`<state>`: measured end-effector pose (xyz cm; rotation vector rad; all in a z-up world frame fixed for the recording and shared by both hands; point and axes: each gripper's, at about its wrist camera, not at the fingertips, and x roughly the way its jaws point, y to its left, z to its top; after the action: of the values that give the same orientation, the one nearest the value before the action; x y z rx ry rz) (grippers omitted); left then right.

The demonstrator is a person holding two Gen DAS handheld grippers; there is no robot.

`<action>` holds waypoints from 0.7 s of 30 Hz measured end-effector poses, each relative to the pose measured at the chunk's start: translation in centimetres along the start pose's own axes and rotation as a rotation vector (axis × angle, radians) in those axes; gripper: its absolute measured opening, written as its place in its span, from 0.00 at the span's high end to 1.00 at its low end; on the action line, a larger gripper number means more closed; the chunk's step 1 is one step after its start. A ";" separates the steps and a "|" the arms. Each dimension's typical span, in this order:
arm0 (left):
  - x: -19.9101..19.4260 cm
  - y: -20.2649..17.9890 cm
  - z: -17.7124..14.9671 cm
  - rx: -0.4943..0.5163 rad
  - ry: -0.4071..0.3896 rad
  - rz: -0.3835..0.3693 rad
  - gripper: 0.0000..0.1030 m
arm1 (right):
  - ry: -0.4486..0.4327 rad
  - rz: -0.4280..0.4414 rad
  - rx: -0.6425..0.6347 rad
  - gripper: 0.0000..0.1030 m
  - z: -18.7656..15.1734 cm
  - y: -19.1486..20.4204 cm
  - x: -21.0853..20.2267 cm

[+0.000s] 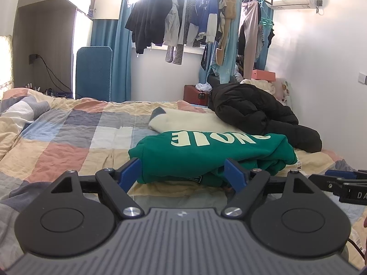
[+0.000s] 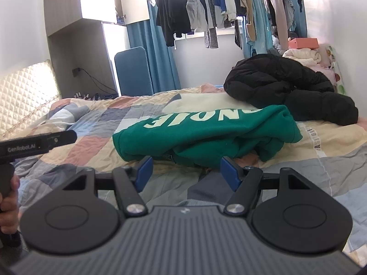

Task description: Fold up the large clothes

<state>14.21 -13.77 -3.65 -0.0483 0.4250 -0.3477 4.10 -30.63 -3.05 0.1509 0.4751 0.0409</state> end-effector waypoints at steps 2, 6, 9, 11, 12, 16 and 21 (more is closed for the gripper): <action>0.0 0.1 0.0 -0.005 0.005 -0.002 0.11 | -0.007 -0.011 -0.004 0.33 0.2 0.0 -0.1; 0.0 0.1 0.0 -0.002 0.004 0.000 0.06 | -0.004 -0.019 -0.011 0.34 0.6 0.0 -0.1; -0.1 -0.2 0.0 0.005 0.005 0.007 0.03 | -0.015 -0.031 -0.008 0.16 0.8 -0.1 -0.1; -0.2 -0.4 0.1 0.003 0.015 0.005 0.02 | -0.025 -0.034 -0.004 0.00 0.9 -0.3 -0.1; -0.2 -0.5 0.2 0.001 0.019 0.003 0.01 | -0.027 -0.044 -0.007 0.00 1.0 -0.3 -0.1; -0.5 -0.7 0.4 -0.010 0.014 0.012 0.01 | -0.018 -0.053 0.001 0.00 1.0 -0.4 0.1; -1.1 -0.6 0.7 -0.026 0.001 0.015 0.00 | -0.014 -0.060 0.020 0.00 1.0 -0.7 0.1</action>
<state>13.40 -13.98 -2.55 -0.0700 0.4301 -0.3278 4.64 -31.46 -2.34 0.1565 0.4661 -0.0233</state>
